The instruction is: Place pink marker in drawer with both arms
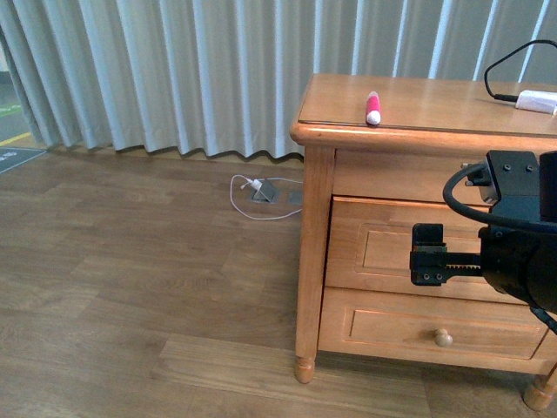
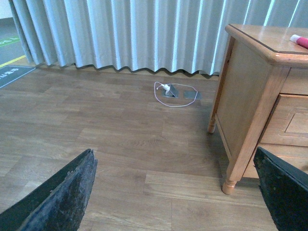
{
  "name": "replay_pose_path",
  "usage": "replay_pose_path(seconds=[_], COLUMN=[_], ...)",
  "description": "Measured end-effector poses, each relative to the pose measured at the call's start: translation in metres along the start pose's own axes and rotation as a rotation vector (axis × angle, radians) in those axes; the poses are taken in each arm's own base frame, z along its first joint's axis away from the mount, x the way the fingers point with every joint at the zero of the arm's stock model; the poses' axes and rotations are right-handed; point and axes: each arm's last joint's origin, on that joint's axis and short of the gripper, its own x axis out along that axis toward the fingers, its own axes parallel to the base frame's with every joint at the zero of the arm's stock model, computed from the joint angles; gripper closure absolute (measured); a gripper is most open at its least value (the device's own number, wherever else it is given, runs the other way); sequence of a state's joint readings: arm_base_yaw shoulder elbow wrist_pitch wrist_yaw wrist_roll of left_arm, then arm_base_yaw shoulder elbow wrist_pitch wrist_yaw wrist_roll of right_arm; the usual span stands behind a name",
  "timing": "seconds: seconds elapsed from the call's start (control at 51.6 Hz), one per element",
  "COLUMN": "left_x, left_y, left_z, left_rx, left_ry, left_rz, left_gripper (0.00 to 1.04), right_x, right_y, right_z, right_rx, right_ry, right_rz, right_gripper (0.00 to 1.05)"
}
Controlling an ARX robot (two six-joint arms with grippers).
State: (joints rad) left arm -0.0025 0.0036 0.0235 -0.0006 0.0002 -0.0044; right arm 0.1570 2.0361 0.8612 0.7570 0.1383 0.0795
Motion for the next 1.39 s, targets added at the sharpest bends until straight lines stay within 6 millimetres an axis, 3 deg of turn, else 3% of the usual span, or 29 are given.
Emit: replay_pose_path(seconds=[0.213, 0.639, 1.394], left_x=[0.0, 0.0, 0.0], left_y=[0.0, 0.0, 0.0], left_z=[0.0, 0.0, 0.0], left_rx=[0.0, 0.0, 0.0], left_ry=[0.0, 0.0, 0.0], left_rz=[0.0, 0.0, 0.0], left_gripper=[0.06, 0.06, 0.06], right_x=[0.021, 0.045, 0.053], right_y=[-0.004, -0.021, -0.027], right_z=[-0.005, -0.014, -0.019], right_rx=[0.0, 0.003, -0.031], right_ry=[0.005, 0.016, 0.038], right_rz=[-0.025, -0.081, -0.098], right_gripper=[0.08, 0.08, 0.08])
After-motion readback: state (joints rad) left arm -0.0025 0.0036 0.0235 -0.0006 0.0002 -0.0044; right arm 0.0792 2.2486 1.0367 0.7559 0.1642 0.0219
